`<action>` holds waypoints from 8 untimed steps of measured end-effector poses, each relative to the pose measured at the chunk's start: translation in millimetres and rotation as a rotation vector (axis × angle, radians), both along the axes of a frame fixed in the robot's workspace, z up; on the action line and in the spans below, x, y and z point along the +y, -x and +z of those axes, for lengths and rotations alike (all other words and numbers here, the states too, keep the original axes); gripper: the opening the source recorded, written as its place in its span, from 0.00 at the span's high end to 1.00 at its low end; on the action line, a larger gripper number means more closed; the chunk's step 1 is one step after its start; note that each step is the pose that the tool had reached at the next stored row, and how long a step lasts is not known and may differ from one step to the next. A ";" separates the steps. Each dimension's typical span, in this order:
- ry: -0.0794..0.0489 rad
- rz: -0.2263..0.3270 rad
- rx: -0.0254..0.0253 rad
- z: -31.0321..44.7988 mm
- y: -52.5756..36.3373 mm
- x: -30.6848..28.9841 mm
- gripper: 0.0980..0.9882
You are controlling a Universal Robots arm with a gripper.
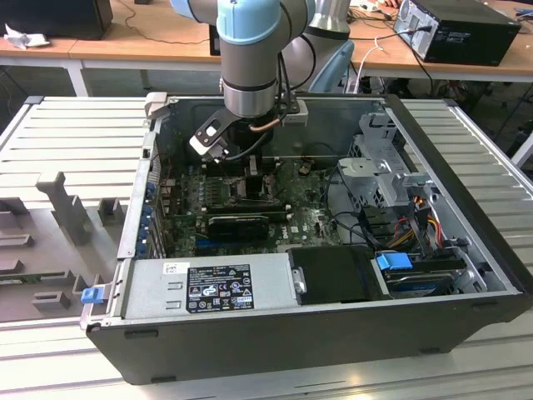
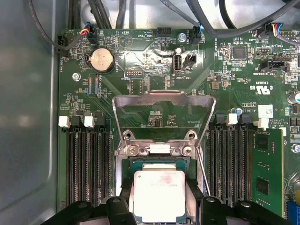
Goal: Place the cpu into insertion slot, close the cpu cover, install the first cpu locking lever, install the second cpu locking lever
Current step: 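Place the cpu into insertion slot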
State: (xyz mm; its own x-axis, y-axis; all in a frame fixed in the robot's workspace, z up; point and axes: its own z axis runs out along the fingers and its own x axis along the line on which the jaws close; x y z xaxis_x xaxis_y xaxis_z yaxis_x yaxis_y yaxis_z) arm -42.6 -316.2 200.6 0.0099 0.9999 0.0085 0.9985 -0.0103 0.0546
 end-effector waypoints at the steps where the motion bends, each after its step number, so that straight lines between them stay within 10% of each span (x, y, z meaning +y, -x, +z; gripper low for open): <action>1: 0.000 0.000 0.0000 0.0 0.0 0.0 0.52; 8: -0.001 0.000 -0.0001 0.9 0.0 0.0 0.43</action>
